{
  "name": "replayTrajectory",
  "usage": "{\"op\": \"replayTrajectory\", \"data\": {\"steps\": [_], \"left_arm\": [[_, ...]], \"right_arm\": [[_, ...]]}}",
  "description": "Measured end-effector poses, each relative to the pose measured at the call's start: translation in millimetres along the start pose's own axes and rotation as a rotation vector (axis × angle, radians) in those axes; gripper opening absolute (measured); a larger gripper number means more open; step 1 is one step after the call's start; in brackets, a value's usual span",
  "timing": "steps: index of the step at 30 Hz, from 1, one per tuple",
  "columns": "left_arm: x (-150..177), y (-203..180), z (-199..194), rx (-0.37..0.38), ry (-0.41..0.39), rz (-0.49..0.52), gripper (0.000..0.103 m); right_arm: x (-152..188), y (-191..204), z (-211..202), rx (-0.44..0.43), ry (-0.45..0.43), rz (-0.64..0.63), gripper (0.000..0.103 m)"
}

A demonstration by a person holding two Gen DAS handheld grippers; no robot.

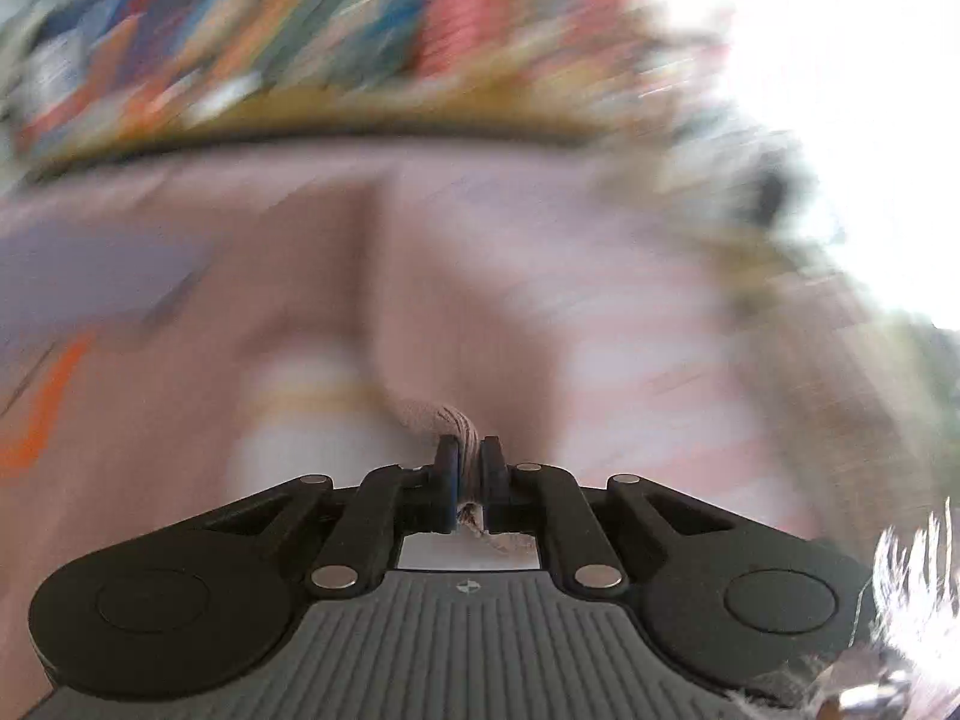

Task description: Fold clothes

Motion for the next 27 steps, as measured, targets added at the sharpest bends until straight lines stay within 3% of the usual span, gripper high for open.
{"op": "replayTrajectory", "data": {"steps": [1,3,6,15,21,27], "left_arm": [[0.0,-1.0,-0.4,0.0,0.0,0.0,0.006],[-0.1,-2.9,-0.5,0.003,0.001,-0.001,0.006],[0.0,-4.7,0.9,0.006,0.005,-0.003,0.006],[-1.6,-4.6,4.1,0.016,0.011,0.006,0.007],[-15.6,-2.7,-9.2,0.022,-0.035,0.057,0.014],[-27.0,-23.4,-17.7,0.07,-0.088,0.166,0.016]], "right_arm": [[-6.0,-7.4,0.4,0.028,-0.02,0.015,0.015],[-17.8,-22.2,0.9,0.085,-0.061,0.044,0.051],[-35.4,-44.7,1.3,0.171,-0.123,0.088,0.049],[13.1,45.7,-7.0,-0.18,0.062,0.091,0.042],[17.9,74.9,-10.8,-0.244,0.075,0.079,0.042],[-11.4,94.0,19.0,-0.339,0.052,0.129,0.043]]}}
Point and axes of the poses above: each gripper's, at about its wrist camera, not at the fingertips, and z roughly the way its jaws point, y to its left, x to its underside, the point moved 6 cm from there along z, roughly the way its jaws point, and after that the axes turned 11 degrees about -y, right-handed, at the moved point
